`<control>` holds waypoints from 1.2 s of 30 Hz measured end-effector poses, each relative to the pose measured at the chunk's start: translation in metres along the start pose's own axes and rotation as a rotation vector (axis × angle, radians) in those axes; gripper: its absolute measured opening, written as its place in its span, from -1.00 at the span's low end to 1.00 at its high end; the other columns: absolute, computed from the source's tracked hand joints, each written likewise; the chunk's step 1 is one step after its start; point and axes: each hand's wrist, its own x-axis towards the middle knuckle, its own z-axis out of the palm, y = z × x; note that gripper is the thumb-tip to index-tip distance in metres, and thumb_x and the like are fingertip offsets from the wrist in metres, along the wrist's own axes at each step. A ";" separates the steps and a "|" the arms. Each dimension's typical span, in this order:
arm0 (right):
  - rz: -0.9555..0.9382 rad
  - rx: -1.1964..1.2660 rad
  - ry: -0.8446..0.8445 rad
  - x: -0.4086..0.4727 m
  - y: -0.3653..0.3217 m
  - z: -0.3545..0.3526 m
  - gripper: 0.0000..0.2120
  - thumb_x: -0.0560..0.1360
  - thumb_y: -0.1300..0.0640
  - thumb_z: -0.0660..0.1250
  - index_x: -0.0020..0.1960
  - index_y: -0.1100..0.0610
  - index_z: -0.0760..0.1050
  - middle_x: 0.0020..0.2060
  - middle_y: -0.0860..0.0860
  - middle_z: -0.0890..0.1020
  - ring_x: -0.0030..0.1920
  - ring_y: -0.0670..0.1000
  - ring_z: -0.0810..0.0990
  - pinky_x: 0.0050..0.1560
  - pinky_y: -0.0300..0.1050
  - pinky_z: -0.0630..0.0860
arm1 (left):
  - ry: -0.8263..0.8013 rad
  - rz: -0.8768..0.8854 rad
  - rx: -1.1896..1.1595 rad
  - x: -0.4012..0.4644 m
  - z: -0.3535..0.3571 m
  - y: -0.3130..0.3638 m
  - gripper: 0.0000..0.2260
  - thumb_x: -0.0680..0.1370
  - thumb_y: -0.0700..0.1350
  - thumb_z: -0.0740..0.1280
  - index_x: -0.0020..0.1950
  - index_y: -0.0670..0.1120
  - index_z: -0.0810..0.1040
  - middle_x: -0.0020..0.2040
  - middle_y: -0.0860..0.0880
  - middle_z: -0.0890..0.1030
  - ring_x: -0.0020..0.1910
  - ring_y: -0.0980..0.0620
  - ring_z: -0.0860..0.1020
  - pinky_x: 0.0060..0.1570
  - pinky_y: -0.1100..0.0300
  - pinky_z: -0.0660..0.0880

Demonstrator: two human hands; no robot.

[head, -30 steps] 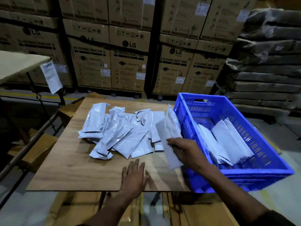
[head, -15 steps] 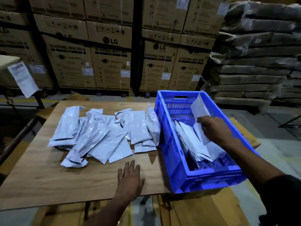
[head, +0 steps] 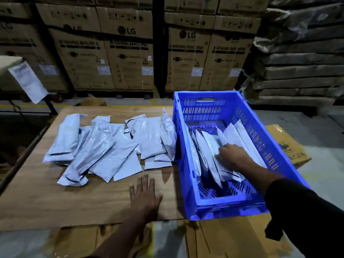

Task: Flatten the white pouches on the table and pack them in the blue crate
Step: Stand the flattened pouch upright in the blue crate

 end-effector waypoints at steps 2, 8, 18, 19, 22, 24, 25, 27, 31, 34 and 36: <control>0.046 0.010 0.002 0.003 -0.004 0.008 -0.48 0.57 -0.29 0.11 0.16 0.09 0.58 0.16 0.14 0.62 0.15 0.20 0.59 0.07 0.04 0.48 | 0.033 -0.015 0.034 0.002 0.003 0.002 -0.13 0.43 0.34 -0.20 0.59 -0.09 0.30 0.64 -0.18 0.13 0.61 -0.21 0.08 0.48 -0.25 -0.11; 0.093 -0.029 0.053 0.006 -0.012 0.016 -0.46 0.53 -0.32 0.18 0.20 0.11 0.54 0.14 0.09 0.62 0.28 0.18 0.40 0.07 0.04 0.44 | 0.079 0.004 0.004 0.010 0.019 0.006 -0.38 0.47 0.23 0.13 0.25 -0.17 0.65 0.37 -0.26 0.54 0.37 -0.30 0.44 0.33 -0.29 0.12; -0.036 -0.055 0.039 0.018 -0.014 0.027 -0.39 0.57 0.11 0.12 0.57 -0.07 -0.01 0.57 0.20 -0.07 0.08 0.40 0.56 0.02 0.14 0.49 | 0.112 -0.040 0.003 0.008 0.016 0.008 -0.20 0.48 0.32 -0.13 0.55 -0.10 0.38 0.61 -0.19 0.22 0.60 -0.25 0.13 0.47 -0.39 -0.01; -0.037 -0.061 0.020 0.020 -0.014 0.029 -0.47 0.59 0.10 0.10 0.54 -0.03 0.10 0.58 0.21 -0.07 0.11 0.41 0.55 0.08 0.17 0.48 | 0.136 -0.035 0.003 0.006 0.013 0.010 -0.17 0.47 0.33 -0.18 0.59 -0.09 0.30 0.64 -0.17 0.13 0.62 -0.23 0.04 0.49 -0.36 -0.08; -0.014 -0.062 -0.041 0.021 -0.014 0.035 -0.59 0.60 0.01 0.06 0.43 0.05 0.30 0.55 0.22 0.06 0.26 0.36 0.49 0.23 0.21 0.42 | 0.114 -0.034 0.020 0.002 0.006 0.012 -0.10 0.40 0.34 -0.34 0.66 -0.03 0.05 0.67 -0.11 -0.11 0.63 -0.16 -0.18 0.50 -0.27 -0.25; 0.005 -0.001 -0.058 0.021 -0.010 0.035 -0.61 0.57 0.04 0.11 0.38 0.06 0.30 0.51 0.20 0.12 0.24 0.36 0.50 0.22 0.23 0.43 | 0.128 -0.032 0.014 0.002 0.007 0.012 -0.08 0.38 0.34 -0.35 0.66 -0.04 0.08 0.67 -0.12 -0.09 0.64 -0.17 -0.16 0.50 -0.28 -0.22; 0.013 0.050 -0.057 0.021 -0.007 0.034 -0.61 0.54 0.09 0.15 0.36 0.05 0.29 0.48 0.19 0.14 0.21 0.39 0.51 0.18 0.25 0.46 | 0.150 -0.030 0.008 0.002 0.008 0.012 -0.10 0.41 0.33 -0.30 0.64 -0.06 0.16 0.67 -0.14 -0.01 0.64 -0.19 -0.08 0.50 -0.32 -0.16; 0.017 0.144 -0.039 0.020 -0.001 0.031 -0.56 0.49 0.18 0.19 0.35 0.05 0.26 0.44 0.18 0.16 0.13 0.41 0.54 0.07 0.26 0.50 | 0.163 -0.034 0.006 0.002 0.008 0.012 -0.17 0.48 0.32 -0.22 0.62 -0.08 0.23 0.66 -0.17 0.06 0.63 -0.21 0.00 0.50 -0.35 -0.09; -0.109 0.345 0.020 0.024 -0.004 0.027 -0.32 0.46 0.15 0.27 0.53 0.08 0.12 0.52 0.21 0.11 0.22 0.39 0.52 0.13 0.20 0.51 | 0.137 -0.022 0.034 0.003 0.013 0.011 -0.28 0.53 0.27 -0.04 0.51 -0.13 0.42 0.58 -0.23 0.27 0.57 -0.26 0.22 0.47 -0.28 -0.03; -0.162 0.545 0.048 0.024 -0.009 0.028 -0.27 0.47 0.17 0.32 0.58 0.06 0.12 0.51 0.18 0.13 0.32 0.31 0.43 0.21 0.14 0.48 | 0.150 0.005 0.045 0.007 0.023 0.008 -0.39 0.49 0.21 0.12 0.29 -0.16 0.62 0.40 -0.25 0.52 0.38 -0.30 0.48 0.35 -0.26 0.12; -0.136 0.534 0.103 0.023 -0.006 0.030 -0.36 0.47 0.15 0.32 0.52 0.02 0.23 0.47 0.19 0.17 0.25 0.33 0.48 0.19 0.13 0.49 | 0.185 0.014 0.056 0.007 0.024 0.007 -0.40 0.48 0.22 0.13 0.28 -0.15 0.63 0.38 -0.24 0.53 0.37 -0.29 0.49 0.34 -0.25 0.12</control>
